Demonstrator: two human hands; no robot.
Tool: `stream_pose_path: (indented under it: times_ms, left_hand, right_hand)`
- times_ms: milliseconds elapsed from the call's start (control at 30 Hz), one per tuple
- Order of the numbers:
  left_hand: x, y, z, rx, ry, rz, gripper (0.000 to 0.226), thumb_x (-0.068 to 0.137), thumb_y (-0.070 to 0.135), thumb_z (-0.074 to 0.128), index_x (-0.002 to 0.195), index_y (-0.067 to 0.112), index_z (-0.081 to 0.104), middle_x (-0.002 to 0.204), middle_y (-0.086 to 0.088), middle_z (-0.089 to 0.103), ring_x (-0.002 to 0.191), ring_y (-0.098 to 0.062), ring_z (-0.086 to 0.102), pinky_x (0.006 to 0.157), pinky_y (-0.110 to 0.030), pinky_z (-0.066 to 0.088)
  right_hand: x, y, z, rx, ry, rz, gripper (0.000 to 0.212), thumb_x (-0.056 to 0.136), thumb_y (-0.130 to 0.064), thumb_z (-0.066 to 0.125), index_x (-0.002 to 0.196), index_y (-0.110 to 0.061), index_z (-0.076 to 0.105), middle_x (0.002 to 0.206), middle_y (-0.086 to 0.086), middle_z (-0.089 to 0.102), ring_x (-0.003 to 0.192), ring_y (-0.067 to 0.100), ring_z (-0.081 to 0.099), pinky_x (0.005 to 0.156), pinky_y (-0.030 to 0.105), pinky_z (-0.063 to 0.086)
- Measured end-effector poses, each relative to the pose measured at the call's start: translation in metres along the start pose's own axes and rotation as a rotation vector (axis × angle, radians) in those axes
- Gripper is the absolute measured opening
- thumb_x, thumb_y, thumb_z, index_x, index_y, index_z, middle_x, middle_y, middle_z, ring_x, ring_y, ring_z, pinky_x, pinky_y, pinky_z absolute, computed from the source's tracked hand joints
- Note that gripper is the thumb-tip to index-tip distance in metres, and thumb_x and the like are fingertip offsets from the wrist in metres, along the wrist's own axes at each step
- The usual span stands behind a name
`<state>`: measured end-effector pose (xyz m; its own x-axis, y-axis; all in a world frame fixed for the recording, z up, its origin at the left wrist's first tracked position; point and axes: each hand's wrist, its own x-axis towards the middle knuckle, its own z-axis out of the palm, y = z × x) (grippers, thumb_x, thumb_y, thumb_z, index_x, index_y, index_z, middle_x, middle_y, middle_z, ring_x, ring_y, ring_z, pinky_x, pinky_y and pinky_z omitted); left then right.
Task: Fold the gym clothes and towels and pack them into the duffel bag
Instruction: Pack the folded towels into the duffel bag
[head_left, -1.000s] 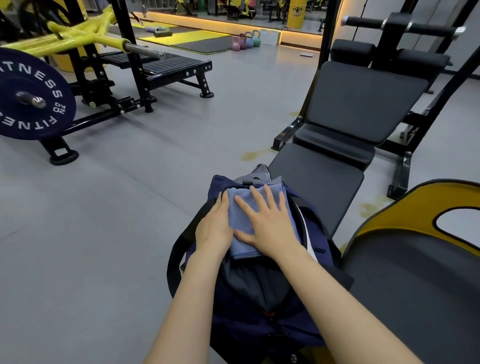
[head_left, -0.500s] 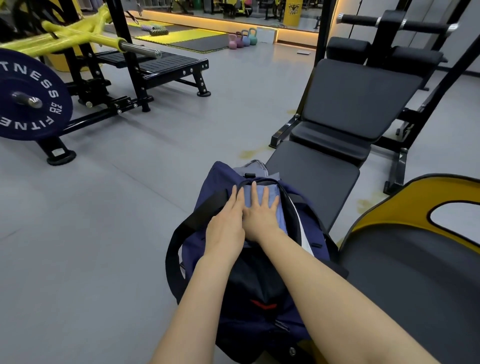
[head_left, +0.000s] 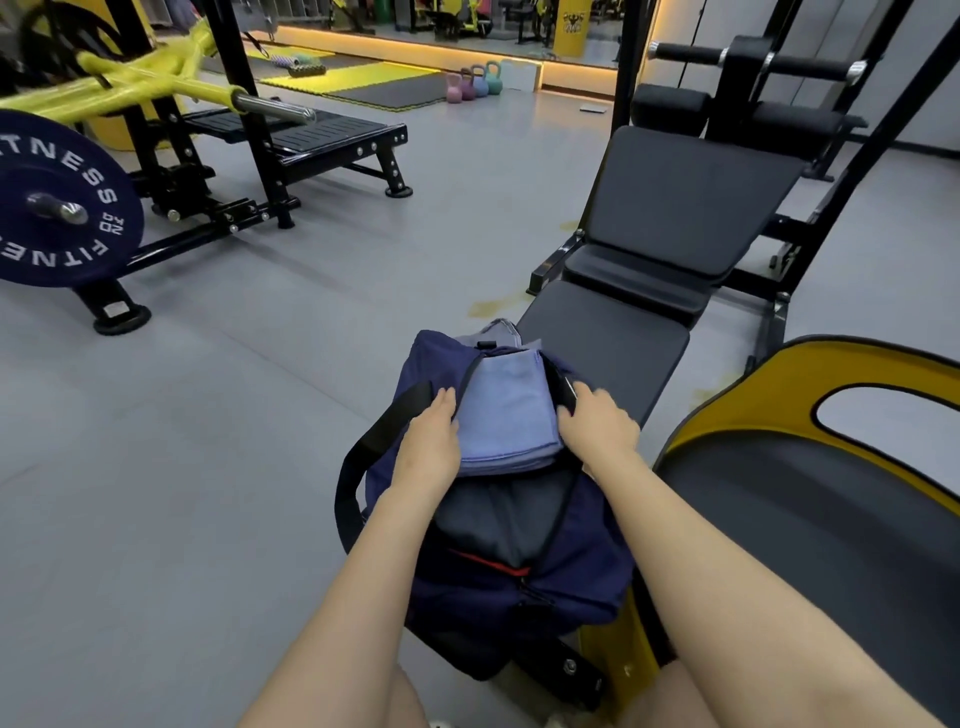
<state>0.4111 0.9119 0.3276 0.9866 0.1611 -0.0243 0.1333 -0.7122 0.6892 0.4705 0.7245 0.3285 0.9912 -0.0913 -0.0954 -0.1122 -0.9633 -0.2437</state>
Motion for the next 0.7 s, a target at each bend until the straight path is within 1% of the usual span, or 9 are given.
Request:
stream_pose_path:
  times_ms: [67,100,167,233,333,467,533,633,700]
  left_hand:
    - [0.000,0.004,-0.003,0.088,-0.011,-0.038,0.039,0.099,0.006,0.036,0.137,0.009,0.042,0.128,-0.013,0.054,0.115,-0.032,0.050,0.097,-0.033,0.039]
    - [0.000,0.006,-0.006,0.130,-0.008,-0.040,0.032,0.096,0.005,0.035,0.126,0.007,0.046,0.110,-0.012,0.057,0.099,-0.033,0.053,0.088,-0.037,0.044]
    - [0.001,0.013,-0.011,0.220,0.001,-0.030,0.015,0.093,0.002,0.034,0.103,0.007,0.043,0.098,-0.015,0.059,0.087,-0.035,0.055,0.070,-0.037,0.042]
    - [0.001,0.021,-0.017,0.279,0.006,-0.010,0.013,0.091,-0.001,0.034,0.095,0.011,0.038,0.095,-0.017,0.058,0.086,-0.036,0.057,0.063,-0.035,0.037]
    - [0.000,0.037,-0.026,0.292,0.014,0.008,0.018,0.089,-0.003,0.034,0.101,0.007,0.044,0.099,-0.018,0.059,0.090,-0.037,0.057,0.065,-0.037,0.039]
    - [0.000,0.066,-0.041,0.240,0.046,0.070,0.014,0.090,-0.003,0.034,0.093,0.008,0.042,0.094,-0.020,0.055,0.081,-0.035,0.051,0.062,-0.038,0.036]
    - [-0.001,0.083,-0.050,0.202,0.060,0.102,0.017,0.092,-0.002,0.033,0.098,0.004,0.049,0.095,-0.019,0.055,0.085,-0.032,0.053,0.064,-0.034,0.037]
    - [-0.005,0.108,-0.058,0.213,0.047,0.143,0.022,0.093,-0.005,0.034,0.105,-0.003,0.052,0.103,-0.023,0.059,0.097,-0.038,0.057,0.073,-0.039,0.043]
    - [-0.009,0.120,-0.061,0.217,0.054,0.171,0.022,0.092,-0.005,0.034,0.103,-0.003,0.054,0.098,-0.022,0.060,0.097,-0.038,0.056,0.069,-0.036,0.038]
  right_hand:
    - [-0.002,0.000,0.000,0.062,0.034,0.010,0.028,0.096,-0.021,0.039,0.115,-0.011,0.056,0.118,0.016,0.058,0.104,0.037,0.057,0.078,0.036,0.044]
    - [-0.003,-0.001,-0.002,0.097,0.058,0.019,0.027,0.095,-0.019,0.039,0.110,-0.010,0.059,0.113,0.017,0.060,0.101,0.037,0.058,0.075,0.035,0.044]
    - [-0.005,-0.004,-0.009,0.170,0.102,0.035,0.025,0.093,-0.015,0.039,0.102,-0.007,0.061,0.106,0.018,0.062,0.096,0.038,0.058,0.070,0.034,0.042]
    - [-0.009,-0.007,-0.020,0.206,0.137,0.024,0.025,0.092,-0.013,0.039,0.098,-0.006,0.062,0.102,0.019,0.062,0.093,0.039,0.058,0.067,0.034,0.041]
    - [-0.014,-0.010,-0.034,0.213,0.161,-0.036,0.026,0.092,-0.011,0.038,0.100,-0.005,0.062,0.100,0.020,0.062,0.092,0.039,0.058,0.065,0.034,0.040]
    - [-0.024,-0.015,-0.055,0.268,0.196,-0.074,0.025,0.091,-0.008,0.038,0.097,-0.003,0.062,0.095,0.019,0.062,0.087,0.038,0.058,0.063,0.033,0.040]
    - [-0.028,-0.020,-0.069,0.320,0.202,-0.069,0.024,0.088,-0.006,0.038,0.093,-0.002,0.061,0.088,0.018,0.059,0.080,0.035,0.054,0.061,0.032,0.038]
    - [-0.037,-0.027,-0.090,0.371,0.203,-0.081,0.019,0.083,-0.004,0.039,0.083,-0.003,0.058,0.082,0.016,0.054,0.075,0.034,0.048,0.061,0.033,0.036]
    - [-0.044,-0.029,-0.101,0.412,0.206,-0.084,0.015,0.081,-0.003,0.039,0.078,-0.006,0.053,0.081,0.016,0.053,0.075,0.034,0.048,0.061,0.033,0.036]
